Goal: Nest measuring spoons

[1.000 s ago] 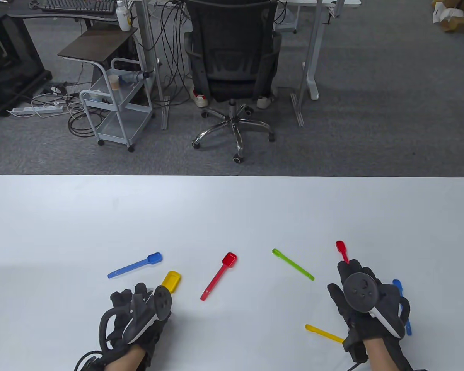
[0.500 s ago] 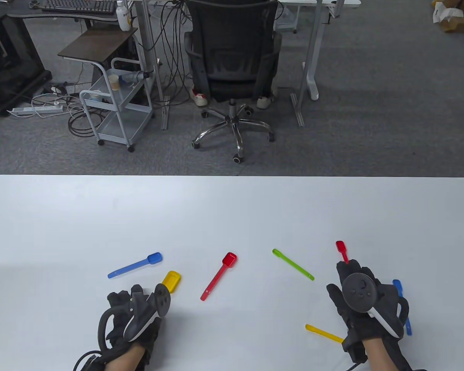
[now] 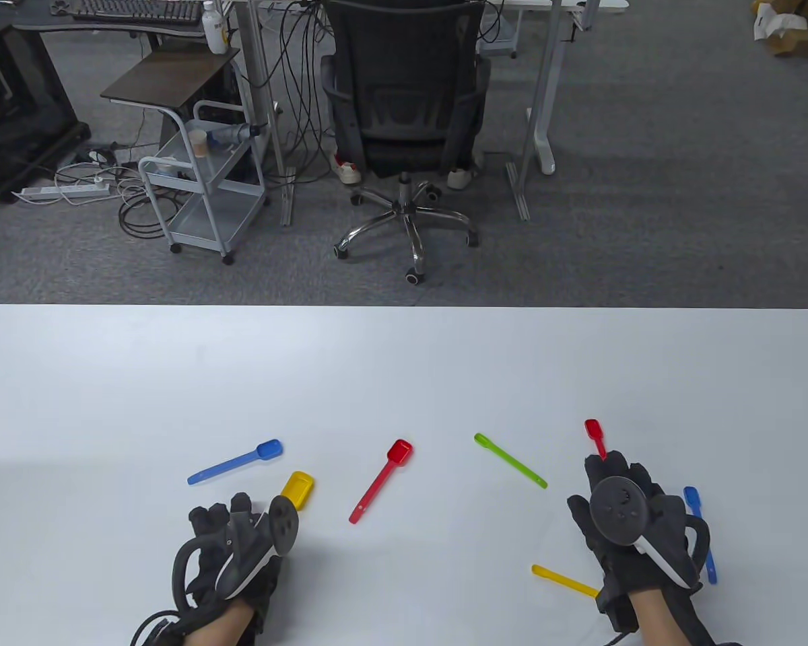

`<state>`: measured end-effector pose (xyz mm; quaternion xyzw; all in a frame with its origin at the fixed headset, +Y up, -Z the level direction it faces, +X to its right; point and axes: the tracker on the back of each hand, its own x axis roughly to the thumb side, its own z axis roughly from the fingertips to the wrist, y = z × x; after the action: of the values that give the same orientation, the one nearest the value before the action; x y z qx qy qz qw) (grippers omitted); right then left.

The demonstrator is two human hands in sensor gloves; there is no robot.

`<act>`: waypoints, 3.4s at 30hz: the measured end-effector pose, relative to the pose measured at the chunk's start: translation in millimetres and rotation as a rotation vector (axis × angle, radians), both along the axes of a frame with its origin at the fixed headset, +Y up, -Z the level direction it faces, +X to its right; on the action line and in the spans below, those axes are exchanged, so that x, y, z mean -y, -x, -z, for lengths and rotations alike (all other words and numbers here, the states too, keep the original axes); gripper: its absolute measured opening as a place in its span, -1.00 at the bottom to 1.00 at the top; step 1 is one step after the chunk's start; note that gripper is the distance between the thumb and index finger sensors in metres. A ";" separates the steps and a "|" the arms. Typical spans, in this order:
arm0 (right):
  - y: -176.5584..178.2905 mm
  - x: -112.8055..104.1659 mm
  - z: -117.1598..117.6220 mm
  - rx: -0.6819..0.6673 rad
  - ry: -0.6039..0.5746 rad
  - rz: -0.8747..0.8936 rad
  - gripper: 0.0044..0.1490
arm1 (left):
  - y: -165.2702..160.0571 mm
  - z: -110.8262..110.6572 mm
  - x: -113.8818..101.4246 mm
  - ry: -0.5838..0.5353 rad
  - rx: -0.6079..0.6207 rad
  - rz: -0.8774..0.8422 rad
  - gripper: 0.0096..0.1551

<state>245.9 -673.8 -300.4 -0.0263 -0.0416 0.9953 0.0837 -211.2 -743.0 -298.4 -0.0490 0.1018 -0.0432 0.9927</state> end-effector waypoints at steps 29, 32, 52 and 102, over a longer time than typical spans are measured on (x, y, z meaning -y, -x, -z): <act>0.2 -2.3 -0.9 -0.009 -0.002 0.007 -0.13 | -46.7 -30.4 -55.5 -0.226 0.066 -0.066 -0.48; 0.5 -2.0 -0.7 -0.014 -0.001 0.008 -0.14 | -58.0 -30.7 -59.7 -0.237 0.078 -0.067 -0.36; 0.3 -2.1 -1.1 -0.012 0.014 0.023 -0.14 | -148.5 -27.3 -36.7 -0.158 0.119 -0.073 -0.45; 2.3 -1.9 -0.7 -0.023 0.032 0.021 -0.15 | -186.0 -10.6 0.8 0.013 0.106 -0.051 -0.11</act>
<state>243.6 -671.9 -299.7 -0.0164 -0.0245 0.9951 0.0940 -25.2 -743.9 -287.8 -0.0556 0.0477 -0.0210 0.9971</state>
